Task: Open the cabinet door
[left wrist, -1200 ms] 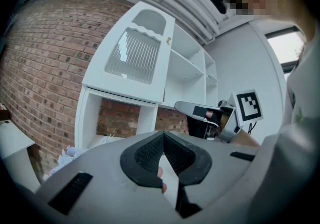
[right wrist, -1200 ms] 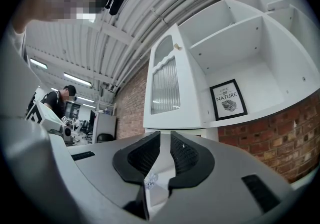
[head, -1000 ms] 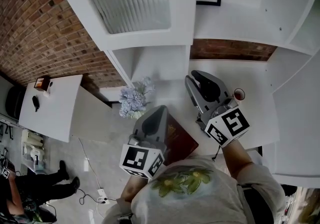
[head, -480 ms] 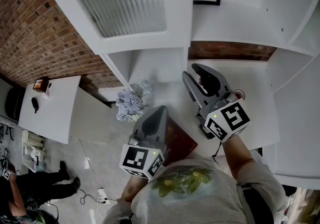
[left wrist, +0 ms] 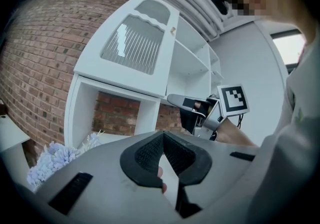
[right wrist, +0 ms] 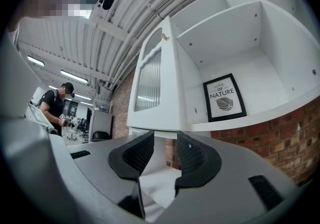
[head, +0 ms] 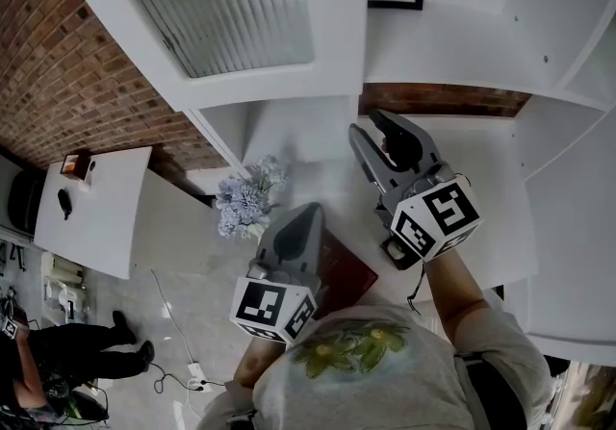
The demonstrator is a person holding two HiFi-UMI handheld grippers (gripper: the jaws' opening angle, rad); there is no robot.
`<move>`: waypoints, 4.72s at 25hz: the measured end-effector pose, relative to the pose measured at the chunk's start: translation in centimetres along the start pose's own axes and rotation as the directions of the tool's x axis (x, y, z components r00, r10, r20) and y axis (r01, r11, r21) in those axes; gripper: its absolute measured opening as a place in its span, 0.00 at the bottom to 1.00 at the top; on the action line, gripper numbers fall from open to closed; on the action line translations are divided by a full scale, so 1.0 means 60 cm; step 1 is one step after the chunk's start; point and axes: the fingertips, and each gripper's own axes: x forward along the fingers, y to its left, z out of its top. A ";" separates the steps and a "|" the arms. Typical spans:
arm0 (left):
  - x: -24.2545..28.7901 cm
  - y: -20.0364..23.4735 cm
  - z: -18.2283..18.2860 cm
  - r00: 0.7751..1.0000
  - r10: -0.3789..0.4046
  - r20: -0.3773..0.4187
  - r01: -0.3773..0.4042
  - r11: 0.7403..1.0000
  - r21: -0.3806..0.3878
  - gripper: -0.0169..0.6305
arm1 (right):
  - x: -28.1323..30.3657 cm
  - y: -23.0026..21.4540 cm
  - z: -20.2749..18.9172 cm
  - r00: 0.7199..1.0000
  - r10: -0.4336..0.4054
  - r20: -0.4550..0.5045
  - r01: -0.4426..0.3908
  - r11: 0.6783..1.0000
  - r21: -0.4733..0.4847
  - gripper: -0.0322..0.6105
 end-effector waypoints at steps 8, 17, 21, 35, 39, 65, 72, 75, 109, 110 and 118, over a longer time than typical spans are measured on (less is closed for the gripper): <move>0.015 0.004 -0.004 1.000 -0.005 -0.016 0.005 1.000 -0.010 0.04 | 0.019 -0.026 0.006 1.000 -0.003 0.010 0.003 1.000 0.003 0.23; 0.024 0.008 -0.015 0.999 -0.002 -0.032 0.002 1.000 -0.021 0.04 | 0.043 -0.044 0.004 1.000 -0.004 0.004 0.004 1.000 -0.009 0.24; 0.029 0.009 -0.017 0.999 -0.004 -0.036 0.003 1.000 -0.029 0.04 | 0.052 -0.050 0.004 1.000 0.001 0.011 0.000 1.000 -0.004 0.24; 0.040 0.013 -0.026 0.999 -0.004 -0.053 0.001 0.999 -0.053 0.04 | 0.068 -0.051 0.011 0.999 0.042 0.028 -0.042 0.999 -0.017 0.23; 0.040 0.014 -0.027 0.999 -0.003 -0.054 0.000 0.998 -0.057 0.04 | 0.071 -0.051 0.010 0.997 0.063 0.037 -0.063 0.998 -0.010 0.23; 0.011 0.015 -0.031 0.999 0.004 -0.054 -0.009 0.995 -0.097 0.04 | 0.056 -0.043 0.011 0.987 0.111 0.116 -0.120 0.990 0.078 0.20; -0.011 0.015 -0.031 0.999 0.018 -0.050 -0.023 0.995 -0.097 0.04 | 0.047 -0.036 0.011 0.990 0.093 0.106 -0.102 0.991 0.082 0.20; -0.021 0.015 -0.031 0.998 0.024 -0.050 -0.028 0.995 -0.098 0.04 | 0.044 -0.033 0.011 0.991 0.086 0.098 -0.094 0.992 0.079 0.20; -0.088 0.013 -0.026 0.998 0.011 -0.060 -0.017 0.995 -0.100 0.04 | 0.010 0.008 0.015 0.998 -0.020 0.052 0.016 0.997 0.074 0.19; -0.089 0.012 -0.026 0.998 0.009 -0.059 -0.015 0.995 -0.100 0.04 | 0.008 0.010 0.015 0.998 -0.022 0.051 0.018 0.997 0.073 0.19; -0.109 0.010 -0.027 0.998 0.000 -0.056 -0.006 0.995 -0.101 0.04 | -0.003 0.024 0.016 0.998 -0.051 0.047 0.048 0.996 0.071 0.19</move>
